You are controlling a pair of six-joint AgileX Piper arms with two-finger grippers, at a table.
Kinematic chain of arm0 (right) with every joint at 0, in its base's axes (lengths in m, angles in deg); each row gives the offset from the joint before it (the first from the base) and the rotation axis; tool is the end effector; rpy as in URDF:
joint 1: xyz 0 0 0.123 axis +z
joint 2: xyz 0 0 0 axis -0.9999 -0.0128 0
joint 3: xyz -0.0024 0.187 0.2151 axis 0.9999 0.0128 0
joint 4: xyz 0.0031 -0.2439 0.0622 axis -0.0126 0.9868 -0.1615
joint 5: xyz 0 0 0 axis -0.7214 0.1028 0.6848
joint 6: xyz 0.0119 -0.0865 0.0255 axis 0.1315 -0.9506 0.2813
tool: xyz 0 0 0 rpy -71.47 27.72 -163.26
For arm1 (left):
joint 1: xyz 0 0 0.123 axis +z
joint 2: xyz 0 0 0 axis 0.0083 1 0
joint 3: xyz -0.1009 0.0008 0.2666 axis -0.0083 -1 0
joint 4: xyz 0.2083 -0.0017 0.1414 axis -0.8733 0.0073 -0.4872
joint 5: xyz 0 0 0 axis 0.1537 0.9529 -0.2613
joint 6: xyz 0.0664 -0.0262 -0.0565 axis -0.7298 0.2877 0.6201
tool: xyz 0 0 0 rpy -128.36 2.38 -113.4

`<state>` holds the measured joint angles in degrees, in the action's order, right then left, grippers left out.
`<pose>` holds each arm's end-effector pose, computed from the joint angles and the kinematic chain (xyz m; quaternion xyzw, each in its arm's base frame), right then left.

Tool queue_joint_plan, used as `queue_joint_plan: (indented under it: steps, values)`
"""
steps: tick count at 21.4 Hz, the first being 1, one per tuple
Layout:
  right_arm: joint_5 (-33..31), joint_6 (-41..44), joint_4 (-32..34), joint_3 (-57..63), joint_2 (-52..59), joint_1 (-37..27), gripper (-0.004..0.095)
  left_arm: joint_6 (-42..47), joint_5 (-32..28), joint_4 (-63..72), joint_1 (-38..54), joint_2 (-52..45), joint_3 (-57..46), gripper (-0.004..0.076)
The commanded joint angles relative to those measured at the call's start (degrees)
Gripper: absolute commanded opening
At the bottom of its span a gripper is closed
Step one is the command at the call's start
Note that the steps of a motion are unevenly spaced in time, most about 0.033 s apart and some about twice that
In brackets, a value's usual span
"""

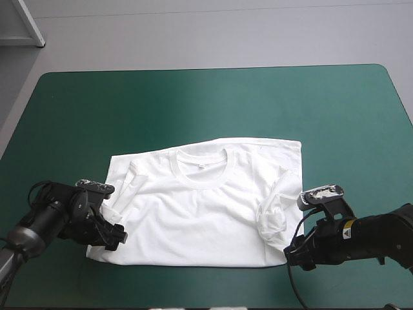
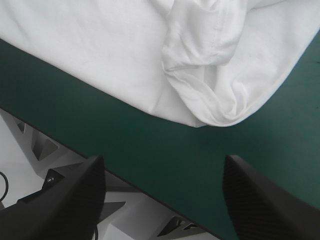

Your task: Fold the cloth

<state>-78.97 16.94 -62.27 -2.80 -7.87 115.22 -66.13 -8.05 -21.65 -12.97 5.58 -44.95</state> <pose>0.1060 0.0813 0.3240 -0.1817 0.9465 0.2040 0.1716 0.1737 -0.0354 0.2370 0.1202 0.9906 0.0261 0.0596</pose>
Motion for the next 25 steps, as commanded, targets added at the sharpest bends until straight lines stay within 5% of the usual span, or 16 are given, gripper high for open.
queue_joint_plan:
  steps: [1, 4, 6, 11, 20, 25]
  values:
    - [1.5, -2.2, -1.1, -1.2, 0.9, 0.0, 0.0621, 0.8, -5.4, -0.1, 0.0, 2.6, 0.4, 0.0648]
    - [1.7, -3.4, -1.0, -1.2, 0.1, 0.0, 0.062, 0.8, -6.5, 0.0, 0.0, 6.7, 0.2, 0.0615]
    - [2.6, -3.6, -0.8, -1.2, -1.7, 0.0, 0.062, 0.8, -6.4, 0.7, 0.0, 10.2, 0.1, 0.0504]
    - [5.8, -6.4, -0.2, -1.2, -10.3, 0.0, 0.0581, -1.7, -7.4, 1.5, 0.0, 12.5, 0.0, 0.003]
    - [8.9, -12.0, -0.1, -1.1, -26.5, 2.8, 0.058, -2.2, -8.9, 1.7, 0.0, 12.5, 0.0, 0.0019]
    - [13.3, -9.0, 5.9, 2.7, -32.3, 6.4, 0.0544, -3.1, -9.3, 2.0, 0.0, 12.5, 0.0, 0.0019]
